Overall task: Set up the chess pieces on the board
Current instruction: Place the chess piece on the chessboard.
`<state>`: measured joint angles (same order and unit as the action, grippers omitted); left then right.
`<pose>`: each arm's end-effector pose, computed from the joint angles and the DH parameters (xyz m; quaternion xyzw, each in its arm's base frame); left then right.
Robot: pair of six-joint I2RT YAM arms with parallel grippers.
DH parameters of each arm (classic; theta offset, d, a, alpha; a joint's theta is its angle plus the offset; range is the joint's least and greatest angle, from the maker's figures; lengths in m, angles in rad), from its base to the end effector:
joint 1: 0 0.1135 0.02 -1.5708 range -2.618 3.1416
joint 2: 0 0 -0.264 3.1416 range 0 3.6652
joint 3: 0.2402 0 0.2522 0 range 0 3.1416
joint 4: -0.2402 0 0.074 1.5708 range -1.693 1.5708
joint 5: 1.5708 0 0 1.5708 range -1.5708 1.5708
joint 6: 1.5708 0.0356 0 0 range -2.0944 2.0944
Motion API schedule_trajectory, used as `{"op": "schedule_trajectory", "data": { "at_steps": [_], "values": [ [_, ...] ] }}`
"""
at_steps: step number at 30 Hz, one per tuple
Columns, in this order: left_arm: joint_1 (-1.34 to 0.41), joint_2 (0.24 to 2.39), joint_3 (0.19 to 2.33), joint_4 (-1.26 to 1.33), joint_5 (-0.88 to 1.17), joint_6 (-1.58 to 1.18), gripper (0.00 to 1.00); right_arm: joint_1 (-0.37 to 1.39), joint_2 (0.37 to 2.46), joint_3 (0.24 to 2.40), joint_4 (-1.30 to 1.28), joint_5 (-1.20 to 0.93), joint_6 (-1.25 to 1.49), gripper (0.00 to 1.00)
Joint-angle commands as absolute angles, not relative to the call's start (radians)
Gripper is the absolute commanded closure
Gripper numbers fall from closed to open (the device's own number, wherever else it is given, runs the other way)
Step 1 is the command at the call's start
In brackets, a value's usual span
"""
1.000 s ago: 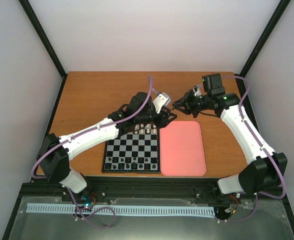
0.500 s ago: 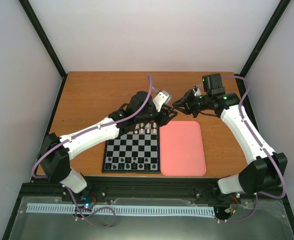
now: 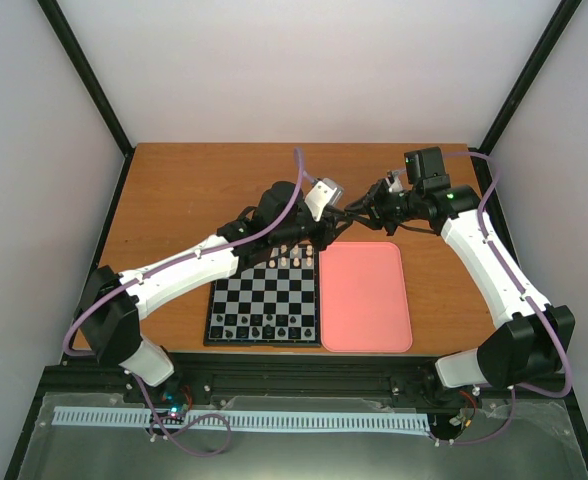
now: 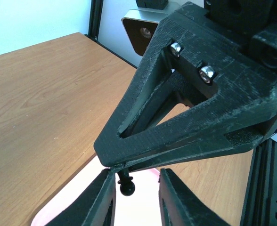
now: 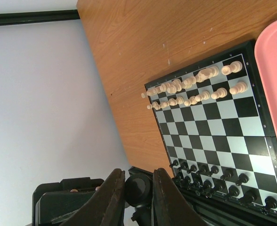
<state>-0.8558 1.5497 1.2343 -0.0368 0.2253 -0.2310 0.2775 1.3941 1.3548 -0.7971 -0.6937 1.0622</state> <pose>0.2352 -0.2830 0.3210 0.3117 0.7556 -0.3729 0.4391 0.2714 0.1010 0.3485 0.2229 0.8577 0.4583 0.0677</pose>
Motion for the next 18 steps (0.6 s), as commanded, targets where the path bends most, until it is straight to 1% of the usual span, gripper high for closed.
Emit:
{"op": "schedule_trajectory", "data": {
  "at_steps": [1, 3, 7, 10, 12, 16, 18],
  "values": [
    [-0.868, 1.551, 1.282, 0.002, 0.239, -0.219, 0.76, 0.283, 1.385, 1.378, -0.816, -0.703, 1.057, 0.85],
    [-0.868, 1.551, 1.283, 0.001, 0.252, -0.219, 0.8, 0.284, 1.384, 1.376, -0.816, -0.703, 1.057, 0.85],
    [-0.868, 1.555, 1.28, 0.005, 0.261, -0.233, 0.83, 0.283, 1.383, 1.378, -0.813, -0.704, 1.057, 0.85],
    [-0.868, 1.559, 1.28, 0.002, 0.279, -0.241, 0.88, 0.284, 1.382, 1.38, -0.813, -0.704, 1.058, 0.85],
    [-0.868, 1.56, 1.28, 0.002, 0.291, -0.244, 0.89, 0.284, 1.381, 1.379, -0.811, -0.706, 1.06, 0.85],
    [-0.867, 1.564, 1.28, 0.006, 0.309, -0.246, 0.99, 0.283, 1.378, 1.381, -0.804, -0.707, 1.064, 0.85],
    [-0.868, 1.564, 1.283, 0.007, 0.319, -0.247, 0.99, 0.284, 1.377, 1.38, -0.799, -0.71, 1.067, 0.85]
  ]
}}
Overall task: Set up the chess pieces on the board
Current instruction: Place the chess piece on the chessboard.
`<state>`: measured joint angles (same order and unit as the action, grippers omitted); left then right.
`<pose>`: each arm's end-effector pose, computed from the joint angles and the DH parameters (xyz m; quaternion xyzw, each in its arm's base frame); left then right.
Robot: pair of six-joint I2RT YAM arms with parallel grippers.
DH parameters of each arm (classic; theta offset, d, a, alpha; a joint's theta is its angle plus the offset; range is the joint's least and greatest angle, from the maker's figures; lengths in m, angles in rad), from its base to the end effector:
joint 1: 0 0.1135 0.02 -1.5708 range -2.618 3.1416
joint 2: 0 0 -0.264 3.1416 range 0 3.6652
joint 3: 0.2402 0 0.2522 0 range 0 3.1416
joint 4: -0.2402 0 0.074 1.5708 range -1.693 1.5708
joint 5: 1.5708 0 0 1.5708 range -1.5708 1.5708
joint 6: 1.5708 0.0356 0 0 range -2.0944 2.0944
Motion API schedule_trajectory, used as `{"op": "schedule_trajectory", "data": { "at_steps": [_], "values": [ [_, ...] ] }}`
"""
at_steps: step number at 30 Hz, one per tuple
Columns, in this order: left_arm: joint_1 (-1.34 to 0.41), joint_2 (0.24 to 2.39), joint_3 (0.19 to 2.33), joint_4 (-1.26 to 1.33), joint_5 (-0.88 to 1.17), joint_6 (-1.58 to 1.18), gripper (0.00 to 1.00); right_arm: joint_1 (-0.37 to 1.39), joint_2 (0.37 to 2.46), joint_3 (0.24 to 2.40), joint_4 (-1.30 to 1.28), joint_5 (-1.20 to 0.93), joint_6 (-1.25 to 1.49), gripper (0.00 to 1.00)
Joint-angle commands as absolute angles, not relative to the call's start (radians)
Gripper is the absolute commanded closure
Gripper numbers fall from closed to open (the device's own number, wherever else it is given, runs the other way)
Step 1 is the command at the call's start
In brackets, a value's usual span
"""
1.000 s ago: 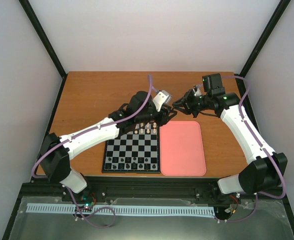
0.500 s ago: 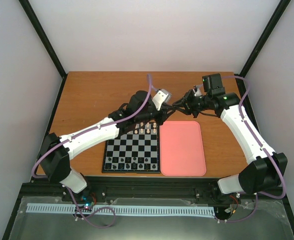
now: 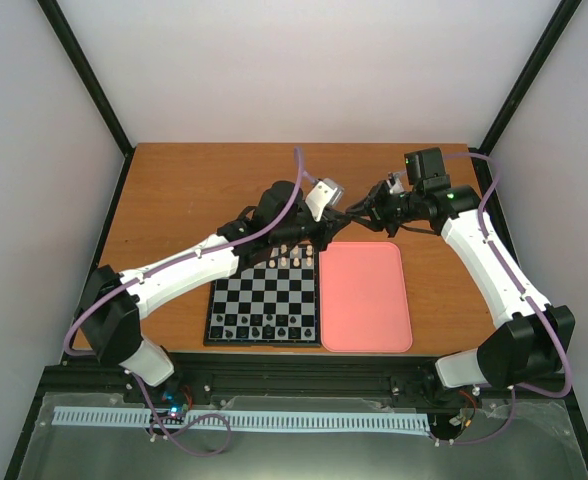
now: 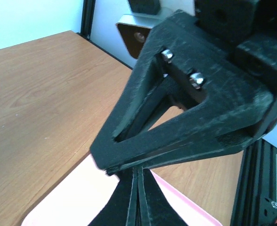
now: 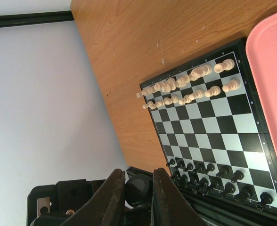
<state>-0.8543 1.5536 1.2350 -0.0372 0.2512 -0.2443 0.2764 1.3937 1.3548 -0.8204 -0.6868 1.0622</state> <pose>0.2354 -0.2838 0.3199 0.3128 0.7555 -0.3834 0.4293 0.2698 0.1000 0.3469 0.2296 0.8603 0.4510 0.0614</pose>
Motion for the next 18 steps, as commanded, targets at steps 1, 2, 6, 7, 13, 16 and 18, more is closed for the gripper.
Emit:
{"op": "schedule_trajectory", "data": {
  "at_steps": [1, 2, 6, 7, 13, 16, 18],
  "values": [
    [-0.868, 1.563, 1.285, 0.004, 0.318, -0.25, 0.99, 0.284, 1.376, 1.381, -0.796, -0.71, 1.067, 0.85],
    [-0.868, 1.564, 1.287, -0.001, 0.316, -0.254, 0.99, 0.284, 1.377, 1.382, -0.794, -0.712, 1.068, 0.85],
    [-0.867, 1.575, 1.31, -0.033, 0.341, -0.252, 0.99, 0.284, 1.377, 1.387, -0.787, -0.714, 1.072, 0.85],
    [-0.868, 1.576, 1.311, -0.036, 0.346, -0.253, 0.99, 0.283, 1.378, 1.387, -0.786, -0.715, 1.071, 0.85],
    [-0.865, 1.552, 1.295, -0.041, 0.316, -0.265, 0.84, 0.284, 1.379, 1.393, -0.785, -0.718, 1.07, 0.85],
    [-0.86, 1.528, 1.281, -0.053, 0.294, -0.256, 0.74, 0.283, 1.381, 1.399, -0.788, -0.718, 1.069, 0.85],
    [-0.855, 1.497, 1.256, -0.052, 0.286, -0.252, 0.68, 0.283, 1.381, 1.404, -0.79, -0.718, 1.067, 0.85]
  ]
}}
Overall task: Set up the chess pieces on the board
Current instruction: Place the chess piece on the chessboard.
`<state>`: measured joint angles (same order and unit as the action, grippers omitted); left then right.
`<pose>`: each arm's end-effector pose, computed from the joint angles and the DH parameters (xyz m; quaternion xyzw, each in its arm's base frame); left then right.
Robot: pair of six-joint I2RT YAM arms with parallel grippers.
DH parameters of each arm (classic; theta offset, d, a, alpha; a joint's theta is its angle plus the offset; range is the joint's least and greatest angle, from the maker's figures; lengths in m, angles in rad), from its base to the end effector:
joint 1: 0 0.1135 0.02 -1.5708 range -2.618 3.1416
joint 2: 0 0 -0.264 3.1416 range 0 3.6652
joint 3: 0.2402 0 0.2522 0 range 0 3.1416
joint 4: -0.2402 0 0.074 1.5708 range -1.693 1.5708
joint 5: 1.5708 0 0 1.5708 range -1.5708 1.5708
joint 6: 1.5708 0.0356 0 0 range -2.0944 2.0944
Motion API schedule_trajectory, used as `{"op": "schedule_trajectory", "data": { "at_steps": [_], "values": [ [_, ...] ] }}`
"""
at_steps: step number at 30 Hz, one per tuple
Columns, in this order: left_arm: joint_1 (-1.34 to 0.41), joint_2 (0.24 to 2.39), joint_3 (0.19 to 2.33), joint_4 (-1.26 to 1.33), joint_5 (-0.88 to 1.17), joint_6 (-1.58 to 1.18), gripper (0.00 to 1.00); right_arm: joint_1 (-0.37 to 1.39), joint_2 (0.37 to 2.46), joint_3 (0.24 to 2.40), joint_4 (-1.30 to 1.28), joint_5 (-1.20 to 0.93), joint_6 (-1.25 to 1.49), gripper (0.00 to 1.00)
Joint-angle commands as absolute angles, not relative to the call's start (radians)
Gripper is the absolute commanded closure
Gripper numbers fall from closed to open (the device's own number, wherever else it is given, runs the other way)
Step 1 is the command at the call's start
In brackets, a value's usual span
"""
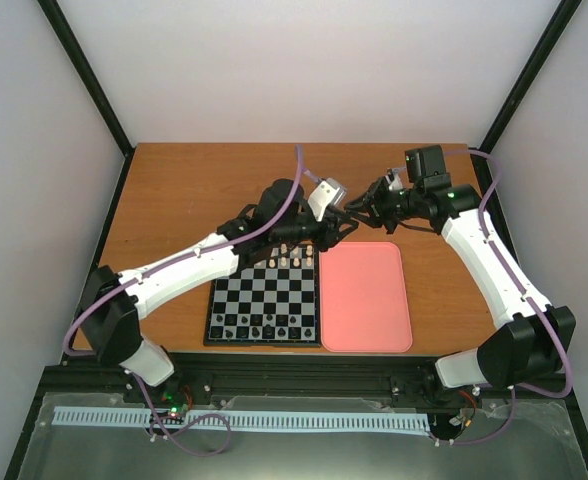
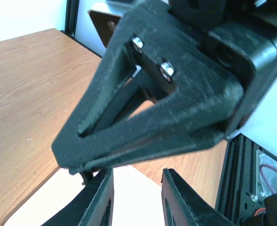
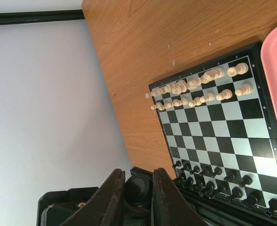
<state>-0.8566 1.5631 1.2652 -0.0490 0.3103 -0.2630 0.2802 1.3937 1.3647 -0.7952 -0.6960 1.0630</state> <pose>0.2349 -0.2876 0.3263 0.3214 0.7474 -0.4086 0.4138 0.2713 0.1018 0.3519 0.2190 0.8566 0.4619 0.0708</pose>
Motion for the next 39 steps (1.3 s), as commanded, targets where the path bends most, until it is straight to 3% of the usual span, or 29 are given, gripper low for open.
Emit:
{"op": "schedule_trajectory", "data": {
  "at_steps": [1, 8, 12, 39],
  "values": [
    [-0.852, 1.477, 1.241, -0.051, 0.283, -0.25, 0.65, 0.283, 1.381, 1.405, -0.791, -0.718, 1.066, 0.85],
    [-0.818, 1.384, 1.13, 0.017, 0.255, -0.272, 0.52, 0.283, 1.377, 1.405, -0.795, -0.721, 1.066, 0.85],
    [-0.807, 1.404, 1.12, 0.084, 0.26, -0.293, 0.52, 0.283, 1.37, 1.408, -0.799, -0.724, 1.069, 0.85],
    [-0.795, 1.521, 1.182, 0.199, 0.304, -0.345, 0.61, 0.287, 1.371, 1.443, -0.788, -0.745, 1.095, 0.85]
  ]
}}
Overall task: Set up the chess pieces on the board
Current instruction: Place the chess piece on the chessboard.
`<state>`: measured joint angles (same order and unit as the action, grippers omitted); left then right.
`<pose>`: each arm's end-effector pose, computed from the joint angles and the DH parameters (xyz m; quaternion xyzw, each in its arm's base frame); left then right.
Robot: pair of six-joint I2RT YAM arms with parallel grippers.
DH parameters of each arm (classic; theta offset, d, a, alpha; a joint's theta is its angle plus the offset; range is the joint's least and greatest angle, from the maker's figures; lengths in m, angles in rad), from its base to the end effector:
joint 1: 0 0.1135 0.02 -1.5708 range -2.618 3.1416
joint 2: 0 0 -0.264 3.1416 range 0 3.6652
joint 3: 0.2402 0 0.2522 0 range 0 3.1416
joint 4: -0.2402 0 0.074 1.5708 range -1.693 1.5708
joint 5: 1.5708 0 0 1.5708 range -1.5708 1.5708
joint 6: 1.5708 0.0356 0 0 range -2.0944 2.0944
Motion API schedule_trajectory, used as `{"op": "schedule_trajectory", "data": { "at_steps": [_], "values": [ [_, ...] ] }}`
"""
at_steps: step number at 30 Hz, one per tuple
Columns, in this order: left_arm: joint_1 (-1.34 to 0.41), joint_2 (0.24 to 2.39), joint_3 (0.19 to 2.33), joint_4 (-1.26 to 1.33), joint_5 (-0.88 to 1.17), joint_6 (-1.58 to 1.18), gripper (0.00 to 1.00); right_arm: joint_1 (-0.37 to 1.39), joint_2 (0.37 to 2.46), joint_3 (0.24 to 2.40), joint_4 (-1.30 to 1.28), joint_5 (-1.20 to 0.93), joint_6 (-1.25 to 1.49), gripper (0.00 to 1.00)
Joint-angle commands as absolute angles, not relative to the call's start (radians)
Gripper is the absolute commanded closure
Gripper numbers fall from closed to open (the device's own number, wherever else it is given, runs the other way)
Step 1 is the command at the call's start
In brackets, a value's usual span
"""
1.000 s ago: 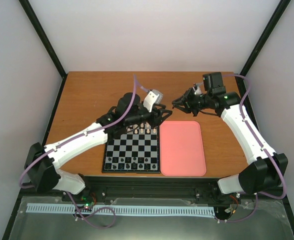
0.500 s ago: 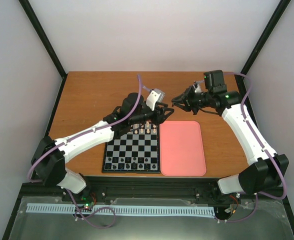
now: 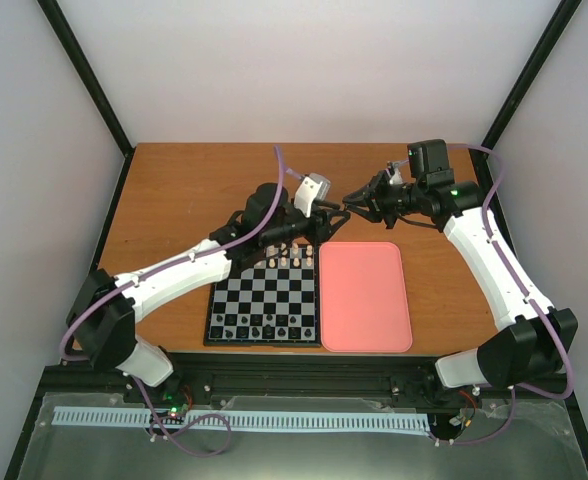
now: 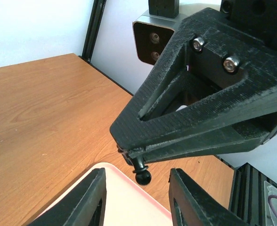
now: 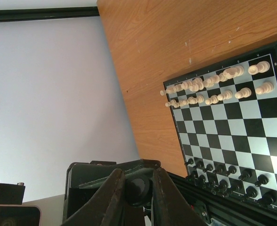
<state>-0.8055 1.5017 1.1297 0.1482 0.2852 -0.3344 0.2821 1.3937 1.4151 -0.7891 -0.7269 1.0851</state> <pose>0.2403 -0.2646 0.3197 0.2668 0.7317 -0.4267 0.4599 0.2715 0.1033 0.3687 0.2083 0.8462 0.4844 0.0766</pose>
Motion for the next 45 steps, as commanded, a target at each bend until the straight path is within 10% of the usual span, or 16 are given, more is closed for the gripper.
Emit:
{"op": "schedule_trajectory", "data": {
  "at_steps": [1, 26, 39, 45],
  "values": [
    [-0.795, 1.525, 1.184, 0.203, 0.306, -0.345, 0.61, 0.286, 1.371, 1.444, -0.79, -0.745, 1.094, 0.85],
    [-0.752, 1.535, 1.21, 0.186, 0.39, -0.369, 0.99, 0.289, 1.385, 1.448, -0.781, -0.739, 1.097, 0.84],
    [-0.75, 1.522, 1.26, 0.108, 0.428, -0.296, 0.99, 0.29, 1.385, 1.441, -0.786, -0.73, 1.091, 0.84],
    [-0.75, 1.498, 1.264, 0.031, 0.451, -0.252, 0.99, 0.291, 1.387, 1.436, -0.759, -0.725, 1.099, 0.66]
  ]
}}
